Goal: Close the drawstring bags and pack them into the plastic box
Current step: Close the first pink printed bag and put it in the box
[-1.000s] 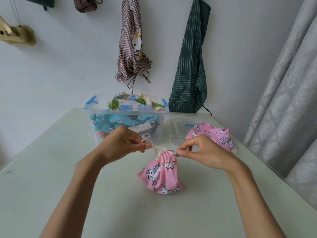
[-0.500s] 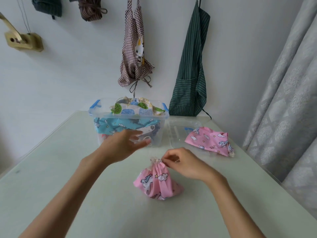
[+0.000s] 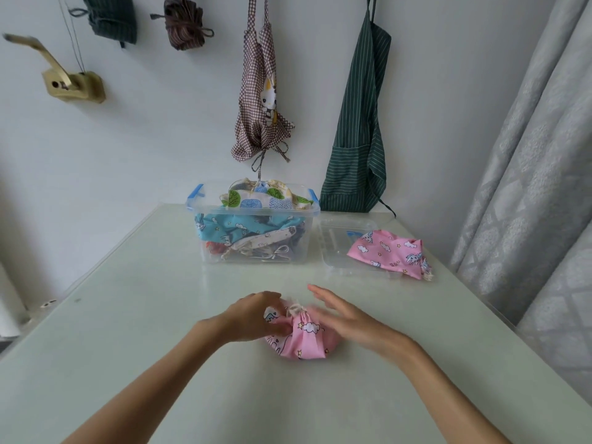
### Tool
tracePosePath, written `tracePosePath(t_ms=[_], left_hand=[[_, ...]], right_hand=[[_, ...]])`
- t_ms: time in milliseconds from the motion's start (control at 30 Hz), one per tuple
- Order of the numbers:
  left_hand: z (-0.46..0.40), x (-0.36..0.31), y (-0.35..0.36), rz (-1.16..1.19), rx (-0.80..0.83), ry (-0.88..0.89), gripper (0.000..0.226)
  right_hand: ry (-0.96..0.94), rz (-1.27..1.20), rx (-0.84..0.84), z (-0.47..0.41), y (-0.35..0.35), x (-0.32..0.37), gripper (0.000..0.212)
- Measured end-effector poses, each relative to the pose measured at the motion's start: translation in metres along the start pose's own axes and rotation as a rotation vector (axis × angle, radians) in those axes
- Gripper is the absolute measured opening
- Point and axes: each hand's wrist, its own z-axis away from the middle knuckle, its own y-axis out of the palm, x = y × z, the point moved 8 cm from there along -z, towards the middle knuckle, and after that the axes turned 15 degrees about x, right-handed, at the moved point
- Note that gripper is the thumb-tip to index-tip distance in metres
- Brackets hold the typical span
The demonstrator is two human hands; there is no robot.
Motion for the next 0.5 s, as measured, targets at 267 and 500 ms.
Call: tracePosePath(t_ms=[267,500], left_hand=[[0.002,0.005,-0.021,0.096,-0.042,0.044,0.029],[0.028,-0.007,-0.140,0.137,-0.361,0.201,0.025]], right_hand=[[0.030,0.471,-0.115,-0.017,0.008,0.004,0.055],[-0.186,0.391,-0.242,-0.050,-0.059,0.098,0.063]])
